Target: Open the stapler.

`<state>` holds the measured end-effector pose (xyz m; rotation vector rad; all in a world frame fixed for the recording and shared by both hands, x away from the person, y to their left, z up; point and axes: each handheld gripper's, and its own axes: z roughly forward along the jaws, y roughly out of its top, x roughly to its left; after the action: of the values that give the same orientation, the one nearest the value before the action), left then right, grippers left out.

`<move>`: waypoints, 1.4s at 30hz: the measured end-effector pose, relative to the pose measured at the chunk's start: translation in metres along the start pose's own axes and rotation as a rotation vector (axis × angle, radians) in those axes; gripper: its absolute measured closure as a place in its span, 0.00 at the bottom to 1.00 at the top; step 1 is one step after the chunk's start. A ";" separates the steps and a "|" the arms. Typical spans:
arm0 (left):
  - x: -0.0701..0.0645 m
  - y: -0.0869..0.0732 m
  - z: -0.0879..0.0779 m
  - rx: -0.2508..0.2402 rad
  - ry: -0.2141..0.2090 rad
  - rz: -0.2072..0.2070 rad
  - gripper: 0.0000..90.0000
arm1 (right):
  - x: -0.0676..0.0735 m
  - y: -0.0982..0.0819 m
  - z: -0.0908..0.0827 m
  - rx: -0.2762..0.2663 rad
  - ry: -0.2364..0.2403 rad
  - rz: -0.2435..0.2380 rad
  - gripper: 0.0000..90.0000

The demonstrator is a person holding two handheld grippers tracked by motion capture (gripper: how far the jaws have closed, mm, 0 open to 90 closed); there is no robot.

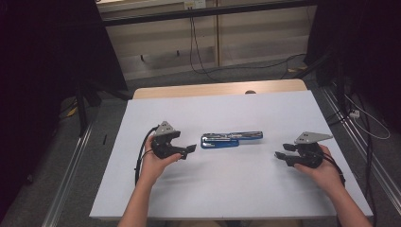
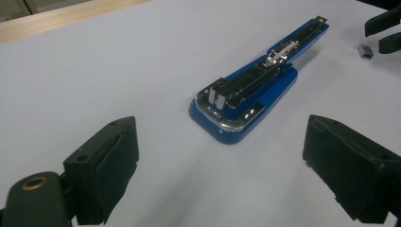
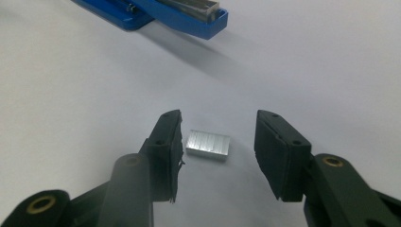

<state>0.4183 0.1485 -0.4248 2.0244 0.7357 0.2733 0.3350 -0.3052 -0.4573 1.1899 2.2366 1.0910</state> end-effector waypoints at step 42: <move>0.002 0.002 -0.004 -0.007 0.020 0.016 0.14 | 0.010 -0.002 0.001 0.055 0.050 -0.071 0.59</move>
<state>0.4189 0.1516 -0.4213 2.0242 0.7301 0.3055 0.3291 -0.2975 -0.4595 1.1076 2.3421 1.0495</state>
